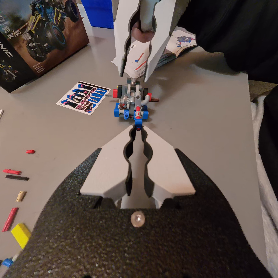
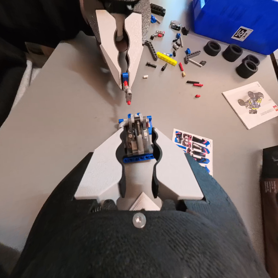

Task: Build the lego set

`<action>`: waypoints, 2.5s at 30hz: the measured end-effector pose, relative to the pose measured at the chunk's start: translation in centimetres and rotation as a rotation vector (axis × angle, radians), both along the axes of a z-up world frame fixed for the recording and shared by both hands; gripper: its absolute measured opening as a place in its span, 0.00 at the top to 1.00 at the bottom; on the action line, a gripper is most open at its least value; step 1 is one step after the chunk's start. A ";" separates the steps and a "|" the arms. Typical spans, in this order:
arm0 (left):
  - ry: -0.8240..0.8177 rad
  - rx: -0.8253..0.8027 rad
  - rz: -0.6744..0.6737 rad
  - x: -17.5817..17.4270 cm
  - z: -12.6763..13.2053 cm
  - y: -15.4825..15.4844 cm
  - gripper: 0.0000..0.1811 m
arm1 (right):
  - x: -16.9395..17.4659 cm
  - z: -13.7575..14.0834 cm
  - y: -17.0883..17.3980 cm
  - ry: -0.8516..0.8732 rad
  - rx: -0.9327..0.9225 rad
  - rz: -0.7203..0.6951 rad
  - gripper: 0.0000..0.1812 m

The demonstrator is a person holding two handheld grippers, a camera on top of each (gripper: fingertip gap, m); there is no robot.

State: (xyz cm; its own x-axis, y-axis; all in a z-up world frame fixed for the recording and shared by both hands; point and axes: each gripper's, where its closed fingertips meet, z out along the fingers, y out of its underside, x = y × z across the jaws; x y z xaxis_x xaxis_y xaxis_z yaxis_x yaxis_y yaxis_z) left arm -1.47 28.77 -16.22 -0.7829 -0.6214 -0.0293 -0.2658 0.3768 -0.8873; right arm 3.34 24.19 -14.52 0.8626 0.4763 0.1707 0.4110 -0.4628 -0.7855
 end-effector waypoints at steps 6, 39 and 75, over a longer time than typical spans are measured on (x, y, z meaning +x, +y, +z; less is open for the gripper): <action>-0.003 0.014 -0.008 -0.1 -0.1 -0.1 0.98 | 0.6 -2.2 0.3 -0.075 -0.079 0.000 0.84; -0.026 -0.142 -0.076 -0.1 5.0 0.5 0.98 | -2.0 3.2 1.3 0.435 0.311 0.091 0.92; 0.115 -0.011 -0.100 -1.3 1.2 1.7 0.98 | -3.7 -0.9 2.7 0.254 0.112 0.079 0.97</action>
